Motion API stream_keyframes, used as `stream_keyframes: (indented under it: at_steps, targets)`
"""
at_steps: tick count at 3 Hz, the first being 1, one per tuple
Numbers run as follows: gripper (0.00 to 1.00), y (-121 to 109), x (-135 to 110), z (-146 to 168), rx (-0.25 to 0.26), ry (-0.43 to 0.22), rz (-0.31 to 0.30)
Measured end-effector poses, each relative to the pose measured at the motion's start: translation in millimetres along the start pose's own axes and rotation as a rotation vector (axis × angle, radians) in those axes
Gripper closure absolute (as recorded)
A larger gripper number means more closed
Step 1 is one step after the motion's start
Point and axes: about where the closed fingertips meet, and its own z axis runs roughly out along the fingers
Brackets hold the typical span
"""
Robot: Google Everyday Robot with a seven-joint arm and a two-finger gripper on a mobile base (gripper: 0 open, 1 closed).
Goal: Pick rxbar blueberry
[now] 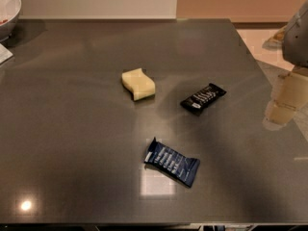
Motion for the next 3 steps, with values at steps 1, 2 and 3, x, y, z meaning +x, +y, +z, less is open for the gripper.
stream_keyframes:
  at_steps: [1,2,3]
  targets:
    - [0.00,0,0,0,0.000,0.000,0.000]
    - [0.00,-2,-3,-1,-0.013,-0.003,0.003]
    - [0.00,3,-17,16,-0.061,-0.014,-0.001]
